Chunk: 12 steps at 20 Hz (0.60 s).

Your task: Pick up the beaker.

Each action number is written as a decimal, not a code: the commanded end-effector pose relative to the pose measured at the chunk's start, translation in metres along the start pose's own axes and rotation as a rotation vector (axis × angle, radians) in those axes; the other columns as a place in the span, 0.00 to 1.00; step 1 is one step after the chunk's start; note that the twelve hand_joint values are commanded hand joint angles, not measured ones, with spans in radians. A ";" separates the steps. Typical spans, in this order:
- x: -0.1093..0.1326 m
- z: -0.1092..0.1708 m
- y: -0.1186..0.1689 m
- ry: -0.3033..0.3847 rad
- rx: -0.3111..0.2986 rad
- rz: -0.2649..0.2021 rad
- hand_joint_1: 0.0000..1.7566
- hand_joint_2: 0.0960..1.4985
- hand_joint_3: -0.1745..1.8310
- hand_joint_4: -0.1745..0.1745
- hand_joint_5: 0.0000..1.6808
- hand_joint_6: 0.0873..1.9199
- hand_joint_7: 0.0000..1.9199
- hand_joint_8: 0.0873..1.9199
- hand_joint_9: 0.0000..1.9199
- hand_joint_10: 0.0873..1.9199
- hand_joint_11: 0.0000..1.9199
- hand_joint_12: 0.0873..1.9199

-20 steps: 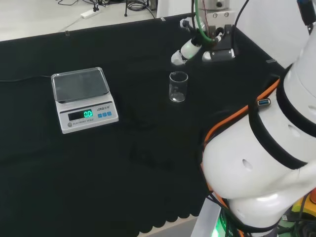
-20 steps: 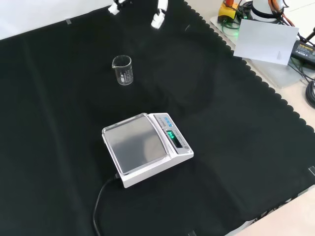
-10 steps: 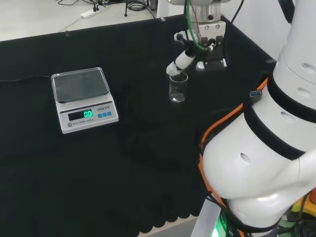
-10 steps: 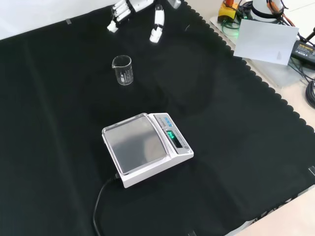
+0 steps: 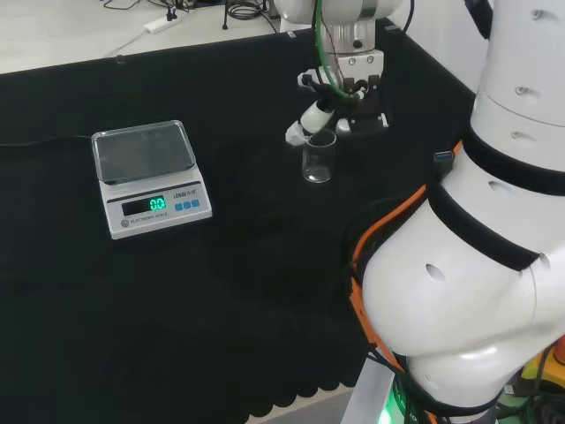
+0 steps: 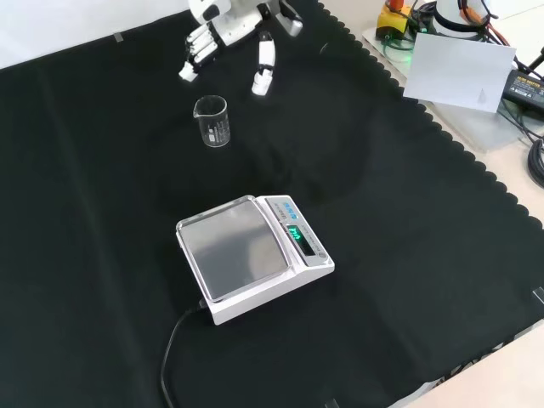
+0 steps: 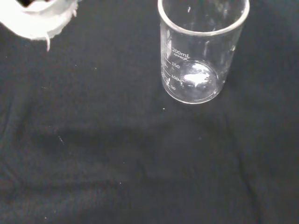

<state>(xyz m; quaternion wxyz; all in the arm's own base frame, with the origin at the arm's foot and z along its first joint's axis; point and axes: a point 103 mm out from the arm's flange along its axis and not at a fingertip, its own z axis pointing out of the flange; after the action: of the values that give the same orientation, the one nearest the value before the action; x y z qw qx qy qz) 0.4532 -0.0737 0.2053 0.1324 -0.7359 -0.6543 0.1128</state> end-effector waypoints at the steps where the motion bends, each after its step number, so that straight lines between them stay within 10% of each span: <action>1: -0.001 0.010 0.017 0.000 0.010 0.000 0.42 0.35 0.23 0.58 0.09 0.00 0.01 0.34 0.06 0.46 0.00 0.70; 12: -0.028 0.037 0.034 0.026 0.052 0.042 0.42 0.35 0.22 0.60 0.06 0.00 0.00 0.29 0.04 0.46 0.00 0.69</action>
<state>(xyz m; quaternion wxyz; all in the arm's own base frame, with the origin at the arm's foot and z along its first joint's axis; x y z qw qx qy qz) 0.4662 -0.0939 0.1681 0.1500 -0.7437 -0.6394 0.1249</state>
